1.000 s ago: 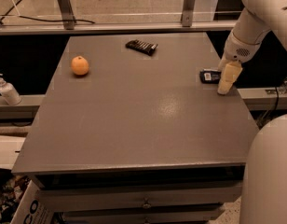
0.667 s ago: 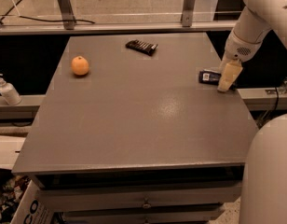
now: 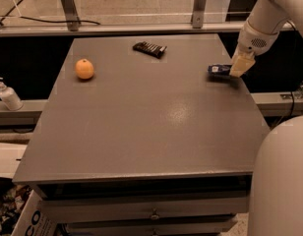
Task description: Move rxbar blueberry near orange
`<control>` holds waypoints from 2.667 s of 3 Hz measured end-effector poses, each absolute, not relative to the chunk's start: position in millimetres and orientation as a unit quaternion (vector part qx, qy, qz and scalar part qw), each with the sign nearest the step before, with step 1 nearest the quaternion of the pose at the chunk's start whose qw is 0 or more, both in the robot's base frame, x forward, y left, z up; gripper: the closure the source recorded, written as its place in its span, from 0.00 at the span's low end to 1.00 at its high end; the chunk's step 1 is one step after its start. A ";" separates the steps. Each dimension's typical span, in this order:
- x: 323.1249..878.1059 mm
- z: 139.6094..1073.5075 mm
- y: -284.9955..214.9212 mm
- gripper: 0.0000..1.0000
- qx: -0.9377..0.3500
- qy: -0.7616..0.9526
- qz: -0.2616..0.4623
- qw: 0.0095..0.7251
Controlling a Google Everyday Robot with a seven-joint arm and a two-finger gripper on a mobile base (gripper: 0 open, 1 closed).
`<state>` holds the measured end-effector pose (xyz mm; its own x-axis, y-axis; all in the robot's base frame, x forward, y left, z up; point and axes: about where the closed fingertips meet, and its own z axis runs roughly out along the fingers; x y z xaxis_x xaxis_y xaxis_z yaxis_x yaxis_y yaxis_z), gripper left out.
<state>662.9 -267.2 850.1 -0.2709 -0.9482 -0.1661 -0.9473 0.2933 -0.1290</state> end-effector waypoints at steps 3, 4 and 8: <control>653.0 917.3 -170.4 1.00 -0.628 0.759 0.049 0.165; 642.3 920.4 -128.3 1.00 -0.649 0.737 0.074 0.173; 649.9 882.9 -22.0 1.00 -0.690 0.694 0.117 0.173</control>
Offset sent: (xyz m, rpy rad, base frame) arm -0.0215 0.0936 0.0886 0.1385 -0.0036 0.1025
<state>649.9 -22.0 882.9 0.0106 -0.9161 -0.4007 -0.9968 0.0219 -0.0765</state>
